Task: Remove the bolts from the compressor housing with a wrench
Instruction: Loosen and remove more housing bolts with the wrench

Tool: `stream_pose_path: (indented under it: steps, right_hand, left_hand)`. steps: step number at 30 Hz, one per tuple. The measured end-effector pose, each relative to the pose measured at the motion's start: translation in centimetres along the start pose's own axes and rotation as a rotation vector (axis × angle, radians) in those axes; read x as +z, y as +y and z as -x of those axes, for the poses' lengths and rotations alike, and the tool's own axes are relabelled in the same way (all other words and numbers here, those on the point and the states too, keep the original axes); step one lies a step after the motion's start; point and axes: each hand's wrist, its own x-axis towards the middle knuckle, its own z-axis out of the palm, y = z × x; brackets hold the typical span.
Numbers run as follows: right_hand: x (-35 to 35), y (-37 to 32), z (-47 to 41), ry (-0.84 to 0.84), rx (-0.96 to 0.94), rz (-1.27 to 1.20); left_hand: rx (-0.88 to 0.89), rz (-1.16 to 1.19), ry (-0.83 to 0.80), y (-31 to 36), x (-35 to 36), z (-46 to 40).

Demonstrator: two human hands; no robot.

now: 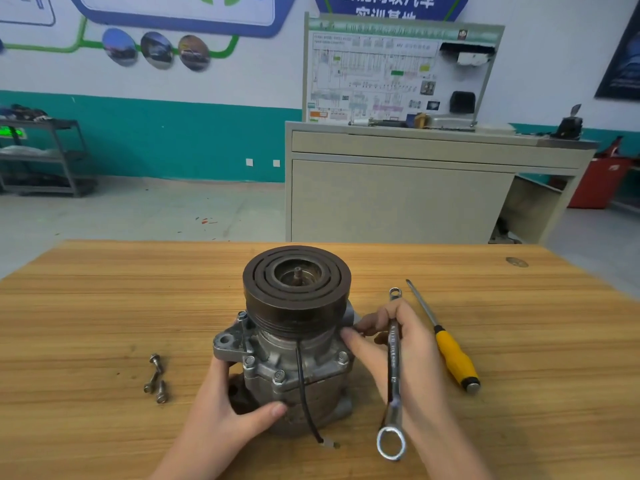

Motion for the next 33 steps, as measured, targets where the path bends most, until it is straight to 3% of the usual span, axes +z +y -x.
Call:
stream_pose_path:
  steps: [11,26,29,33]
  right_hand:
    - [0.32,-0.13,-0.20,-0.030,0.016,0.072]
    - [0.56,-0.31,0.38,0.087,0.020,0.208]
    - [0.31,-0.19,0.24,0.022,0.077,0.152]
    - [0.25,-0.28,0.43,0.083,0.044,0.133]
  left_hand:
    - [-0.025,-0.012,-0.002,0.10,-0.17,0.05]
    - [-0.008,-0.010,-0.021,0.38,-0.19,0.06]
    - [0.011,-0.006,-0.014,0.20,-0.13,0.12]
    - [0.016,0.000,-0.008,-0.02,-0.08,0.22]
